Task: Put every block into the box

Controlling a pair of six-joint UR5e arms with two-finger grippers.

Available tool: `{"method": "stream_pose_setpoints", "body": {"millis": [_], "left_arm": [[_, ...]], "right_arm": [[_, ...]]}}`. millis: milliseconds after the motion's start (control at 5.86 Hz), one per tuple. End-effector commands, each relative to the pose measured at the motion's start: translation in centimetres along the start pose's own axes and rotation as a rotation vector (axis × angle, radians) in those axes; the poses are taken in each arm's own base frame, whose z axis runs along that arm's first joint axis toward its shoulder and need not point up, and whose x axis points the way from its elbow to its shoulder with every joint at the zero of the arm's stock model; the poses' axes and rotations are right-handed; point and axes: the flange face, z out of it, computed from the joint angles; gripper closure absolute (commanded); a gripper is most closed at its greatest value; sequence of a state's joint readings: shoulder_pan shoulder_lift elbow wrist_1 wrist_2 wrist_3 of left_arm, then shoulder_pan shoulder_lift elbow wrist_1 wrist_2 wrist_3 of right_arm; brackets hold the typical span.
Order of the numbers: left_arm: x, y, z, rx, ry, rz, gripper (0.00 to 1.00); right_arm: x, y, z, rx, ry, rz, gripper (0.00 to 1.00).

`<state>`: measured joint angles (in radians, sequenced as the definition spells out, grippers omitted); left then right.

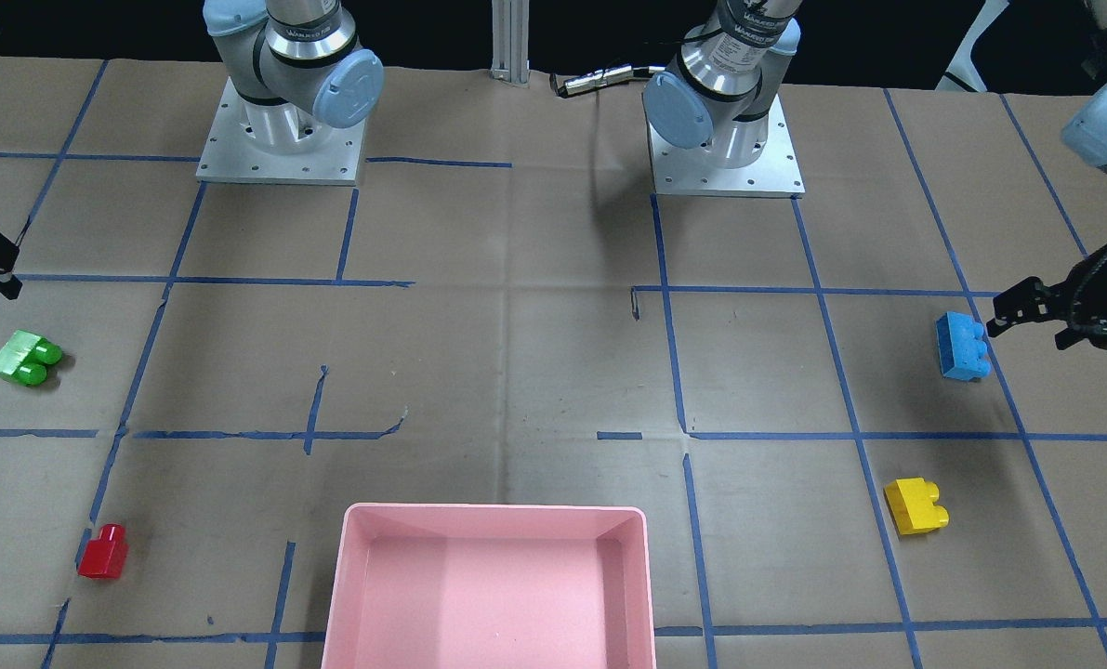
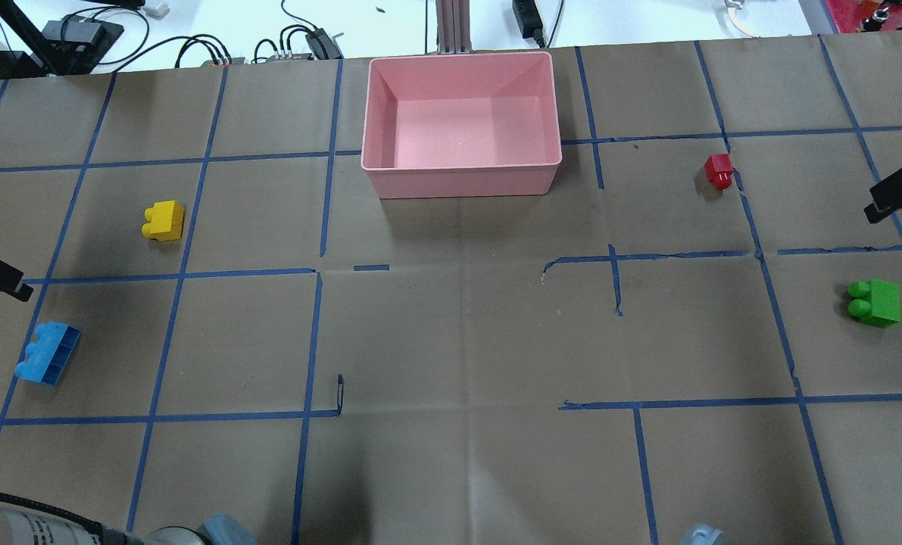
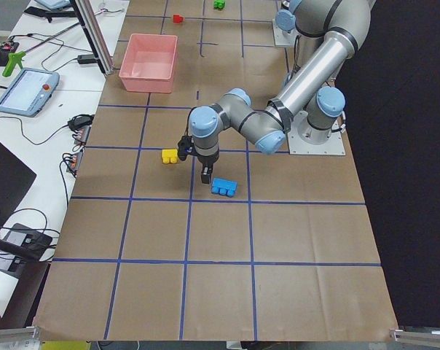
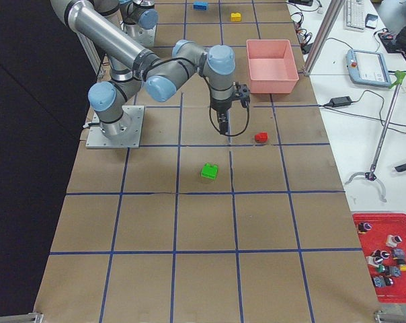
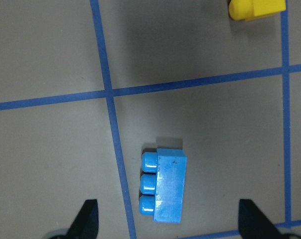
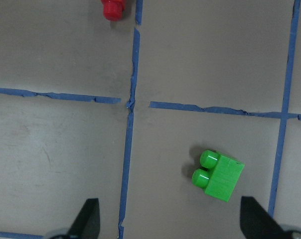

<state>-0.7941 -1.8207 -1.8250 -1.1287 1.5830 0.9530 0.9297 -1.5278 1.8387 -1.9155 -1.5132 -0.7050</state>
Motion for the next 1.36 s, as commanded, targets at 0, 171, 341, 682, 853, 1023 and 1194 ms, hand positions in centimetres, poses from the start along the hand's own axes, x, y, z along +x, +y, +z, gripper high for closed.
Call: {"method": "stream_pose_setpoints", "body": {"millis": [0, 171, 341, 682, 853, 1023, 1194], "left_arm": [[1.2, 0.9, 4.0, 0.016, -0.025, 0.07, 0.02], [1.3, 1.0, 5.4, 0.03, -0.059, 0.146, 0.02], [1.7, 1.7, 7.8, 0.026, -0.051, 0.175, 0.02], [-0.7, 4.0, 11.2, 0.015, -0.025, 0.198, 0.02], [-0.7, 4.1, 11.6, 0.012, -0.018, 0.204, 0.02], [-0.5, 4.1, 11.6, 0.014, -0.016, 0.204, 0.03], [-0.5, 4.1, 11.5, 0.018, -0.017, 0.202, 0.06]], "right_arm": [[2.5, 1.5, 5.8, 0.026, 0.044, 0.076, 0.0], [3.2, 2.7, 9.1, 0.048, 0.065, 0.106, 0.01], [5.2, 4.0, 11.1, 0.031, 0.049, 0.15, 0.01], [6.3, 3.6, 15.3, -0.027, -0.001, 0.128, 0.0], [6.4, 3.4, 15.5, -0.019, -0.008, 0.131, 0.0], [6.6, 3.3, 16.1, -0.008, 0.001, 0.132, 0.0], [6.9, 3.4, 16.3, -0.007, 0.004, 0.136, 0.0]]}}
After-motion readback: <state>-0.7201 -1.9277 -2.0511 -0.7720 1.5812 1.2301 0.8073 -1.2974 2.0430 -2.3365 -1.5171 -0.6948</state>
